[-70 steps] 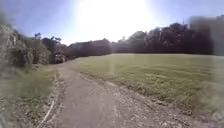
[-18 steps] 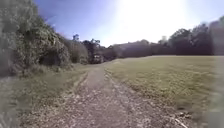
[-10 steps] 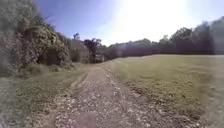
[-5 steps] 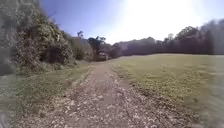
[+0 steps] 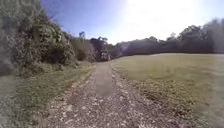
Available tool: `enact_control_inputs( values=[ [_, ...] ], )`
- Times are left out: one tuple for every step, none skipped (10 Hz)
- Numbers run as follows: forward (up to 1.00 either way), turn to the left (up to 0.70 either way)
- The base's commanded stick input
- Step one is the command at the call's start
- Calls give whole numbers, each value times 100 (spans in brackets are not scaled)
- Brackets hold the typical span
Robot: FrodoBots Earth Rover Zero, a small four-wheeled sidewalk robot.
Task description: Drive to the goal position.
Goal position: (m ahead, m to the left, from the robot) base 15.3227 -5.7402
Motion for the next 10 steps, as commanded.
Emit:
enact_control_inputs(
  values=[
    [30,0],
    [30,0],
    [30,0],
    [30,0],
    [30,21],
    [30,60],
    [30,60],
    [30,41],
    [30,3],
    [30,0]
  ],
)
